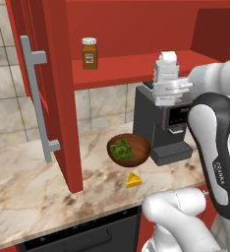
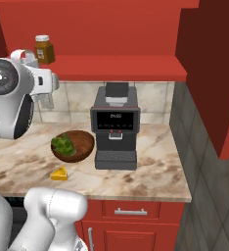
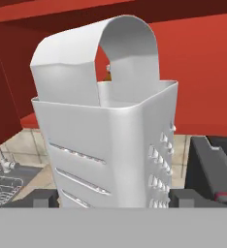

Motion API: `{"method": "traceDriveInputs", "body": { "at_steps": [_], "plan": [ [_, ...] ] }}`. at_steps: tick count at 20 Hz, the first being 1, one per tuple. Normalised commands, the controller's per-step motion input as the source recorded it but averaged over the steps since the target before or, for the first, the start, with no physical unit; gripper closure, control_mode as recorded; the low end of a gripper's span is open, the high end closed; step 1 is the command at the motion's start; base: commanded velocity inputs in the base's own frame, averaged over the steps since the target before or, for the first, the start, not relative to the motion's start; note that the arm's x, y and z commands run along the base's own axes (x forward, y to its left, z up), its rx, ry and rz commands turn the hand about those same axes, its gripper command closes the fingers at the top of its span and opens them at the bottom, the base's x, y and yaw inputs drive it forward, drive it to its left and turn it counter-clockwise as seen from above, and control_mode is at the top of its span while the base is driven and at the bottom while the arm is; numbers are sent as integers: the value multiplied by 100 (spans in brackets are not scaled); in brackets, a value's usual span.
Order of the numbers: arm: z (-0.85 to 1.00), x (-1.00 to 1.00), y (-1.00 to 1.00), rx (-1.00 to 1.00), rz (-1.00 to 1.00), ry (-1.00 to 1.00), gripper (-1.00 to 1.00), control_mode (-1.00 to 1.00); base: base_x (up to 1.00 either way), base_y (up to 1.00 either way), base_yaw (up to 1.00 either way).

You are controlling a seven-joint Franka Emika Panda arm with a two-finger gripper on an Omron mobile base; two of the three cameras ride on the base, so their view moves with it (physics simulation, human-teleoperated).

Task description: Pick the cheese from the fridge and the cheese grater from the cabinet and place them next to the salad bowl.

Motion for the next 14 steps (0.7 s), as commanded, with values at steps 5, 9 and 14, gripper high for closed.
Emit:
{"method": "traceDriveInputs", "body": {
  "at_steps": [5,9,14],
  "plan": [
    [-43,0,80,0,27,7,100,-100,0,0,0],
    [-47,0,51,0,23,19,100,-100,0,0,0],
    [-54,2,53,-3,15,25,100,-100,0,0,0]
  ]
}}
